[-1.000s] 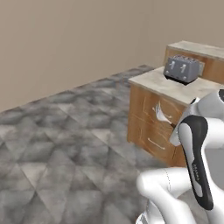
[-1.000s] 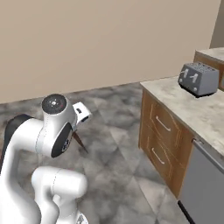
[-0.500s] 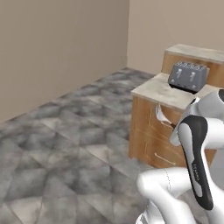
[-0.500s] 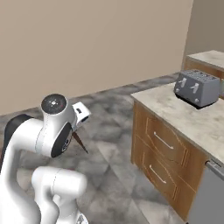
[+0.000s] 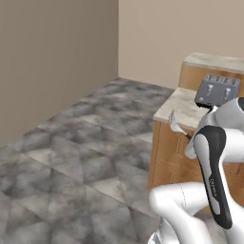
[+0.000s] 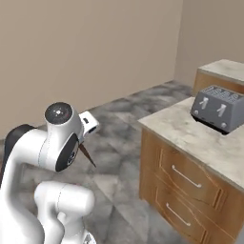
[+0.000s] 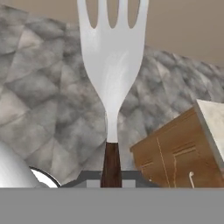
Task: Take the fork and place it on the left side of the plate. Then take the spoon and place it on the right side of the plate. Make sure they're directly next to the plate.
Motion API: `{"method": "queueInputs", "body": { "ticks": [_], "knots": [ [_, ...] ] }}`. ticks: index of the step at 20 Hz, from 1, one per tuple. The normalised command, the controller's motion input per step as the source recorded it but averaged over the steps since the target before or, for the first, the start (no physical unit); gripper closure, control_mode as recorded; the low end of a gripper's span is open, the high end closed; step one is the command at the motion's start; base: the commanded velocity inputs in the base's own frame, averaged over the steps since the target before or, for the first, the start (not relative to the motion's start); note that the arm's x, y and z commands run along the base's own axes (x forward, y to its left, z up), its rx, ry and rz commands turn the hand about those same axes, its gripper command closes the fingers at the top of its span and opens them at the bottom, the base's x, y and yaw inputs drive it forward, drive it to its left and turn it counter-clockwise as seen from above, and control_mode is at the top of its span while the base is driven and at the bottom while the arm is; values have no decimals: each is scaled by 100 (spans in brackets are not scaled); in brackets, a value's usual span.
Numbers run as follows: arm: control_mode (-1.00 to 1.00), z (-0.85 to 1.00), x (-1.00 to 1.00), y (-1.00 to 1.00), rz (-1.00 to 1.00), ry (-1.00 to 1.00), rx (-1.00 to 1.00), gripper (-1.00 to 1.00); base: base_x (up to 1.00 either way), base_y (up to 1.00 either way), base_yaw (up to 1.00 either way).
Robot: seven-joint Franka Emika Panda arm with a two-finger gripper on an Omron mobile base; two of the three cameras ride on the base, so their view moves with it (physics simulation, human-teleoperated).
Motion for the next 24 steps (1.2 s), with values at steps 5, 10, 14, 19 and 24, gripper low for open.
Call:
{"method": "queueInputs", "body": {
  "ticks": [5,10,14,19,24],
  "knots": [
    [100,0,0,0,0,0,0,100,100,36,-32],
    [100,0,0,0,0,0,0,100,100,39,-33],
    [100,0,0,0,0,0,0,100,100,44,-34],
    [100,0,0,0,0,0,0,100,100,46,-36],
    [100,0,0,0,0,0,0,100,100,51,-38]
  ]
}}
